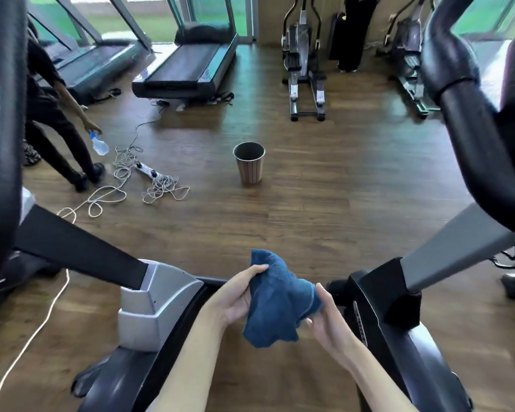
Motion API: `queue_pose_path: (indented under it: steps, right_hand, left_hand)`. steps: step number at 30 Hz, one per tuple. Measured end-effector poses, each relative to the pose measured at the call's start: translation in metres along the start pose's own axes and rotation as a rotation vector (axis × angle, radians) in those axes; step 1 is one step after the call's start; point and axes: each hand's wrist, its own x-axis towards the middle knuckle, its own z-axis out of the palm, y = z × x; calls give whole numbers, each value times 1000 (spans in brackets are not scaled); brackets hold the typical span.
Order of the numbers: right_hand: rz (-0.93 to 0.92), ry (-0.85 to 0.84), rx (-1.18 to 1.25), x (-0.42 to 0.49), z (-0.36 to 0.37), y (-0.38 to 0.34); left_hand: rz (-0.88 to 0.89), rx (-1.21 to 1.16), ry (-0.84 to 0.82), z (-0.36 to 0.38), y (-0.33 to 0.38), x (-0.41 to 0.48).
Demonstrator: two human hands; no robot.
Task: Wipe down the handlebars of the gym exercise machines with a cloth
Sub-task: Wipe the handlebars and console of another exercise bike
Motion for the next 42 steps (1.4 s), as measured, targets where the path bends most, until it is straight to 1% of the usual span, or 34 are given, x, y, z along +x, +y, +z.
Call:
queue_pose_path:
  steps: [3,7,9,13,17,19,24,26,28,31,33,37,40,42]
  right_hand:
    - [-55,31,-10,-1,6,-5]
    - [-32,27,-54,-11,15,-17]
    - [-41,62,-114,-14,17,-20]
    - [-84,123,-152,-21,23,-23]
    - [-116,144,-160,-26,24,-23]
    - [-115,133,-82,-29,27,-25]
    - [-142,123,164,-32,33,-28]
    - [-112,124,206,-29,32,-29]
    - [-19,129,170,-27,31,-32]
    - [164,133,46,-26,29,-36]
    - [202,149,32,-25,27,-37]
    - [75,124,72,-22,20,-34]
    - [-9,174,-137,-19,20,-32]
    - [-50,265,-188,-17,19,-30]
  left_hand:
    - [-7,77,22,-8,8,-6]
    - [-5,225,53,-14,15,-13]
    - [6,300,39,-16,17,-15]
    - [48,443,30,-20,16,-15]
    - [125,632,132,-24,9,-13]
    - [175,623,134,-27,5,-16]
    - [281,519,82,-26,1,-23]
    - [317,506,109,-21,1,-25]
    - [346,492,135,-17,2,-27]
    - [361,489,159,-16,1,-26]
    - [371,463,181,-17,1,-25]
    - [364,406,191,-22,-2,-24]
    - [339,408,199,-22,-5,-25]
    - [311,445,211,-23,-6,-24]
